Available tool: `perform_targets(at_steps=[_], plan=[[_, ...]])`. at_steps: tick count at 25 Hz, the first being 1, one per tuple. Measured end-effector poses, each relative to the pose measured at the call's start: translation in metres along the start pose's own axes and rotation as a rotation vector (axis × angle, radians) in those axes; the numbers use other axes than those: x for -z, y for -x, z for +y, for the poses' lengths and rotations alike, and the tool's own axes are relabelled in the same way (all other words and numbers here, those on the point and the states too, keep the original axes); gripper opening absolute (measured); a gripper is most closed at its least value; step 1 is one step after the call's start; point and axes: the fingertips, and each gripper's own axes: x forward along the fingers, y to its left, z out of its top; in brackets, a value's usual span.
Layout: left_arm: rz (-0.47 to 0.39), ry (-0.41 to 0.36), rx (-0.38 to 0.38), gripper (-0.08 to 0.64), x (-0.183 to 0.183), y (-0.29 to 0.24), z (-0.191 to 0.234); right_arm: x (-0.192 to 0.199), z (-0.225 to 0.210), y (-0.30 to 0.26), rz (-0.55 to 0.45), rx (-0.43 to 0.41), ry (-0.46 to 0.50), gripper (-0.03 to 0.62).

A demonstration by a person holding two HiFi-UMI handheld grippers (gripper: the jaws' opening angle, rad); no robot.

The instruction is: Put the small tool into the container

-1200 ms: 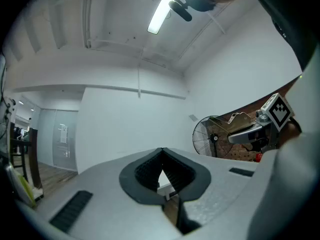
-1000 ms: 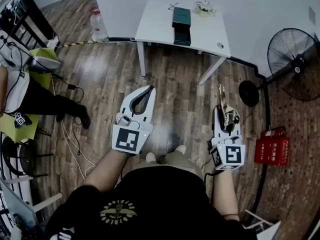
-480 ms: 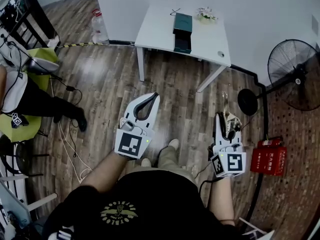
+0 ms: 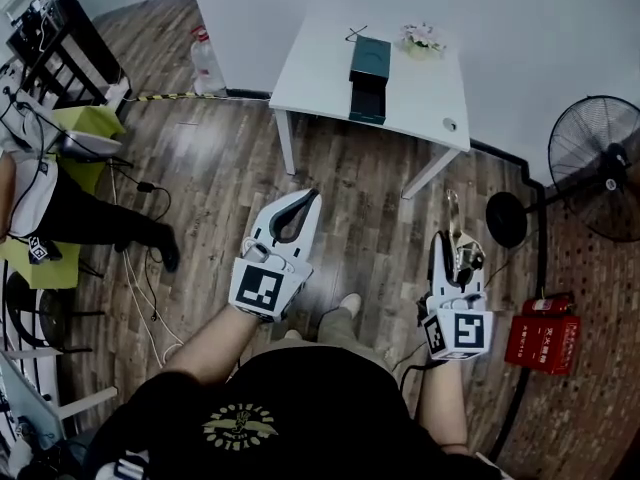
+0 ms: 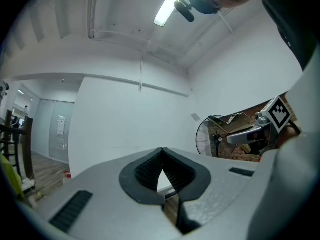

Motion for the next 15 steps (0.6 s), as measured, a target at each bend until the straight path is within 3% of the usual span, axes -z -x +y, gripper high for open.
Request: perform_targets(at_steps=[15], plan=[[0.033,-0.026,-0.044,0.006,0.005,-0.064,0.0,0.002,-0.041,-0.043,0.019,-0.087,-0.013,0.055]])
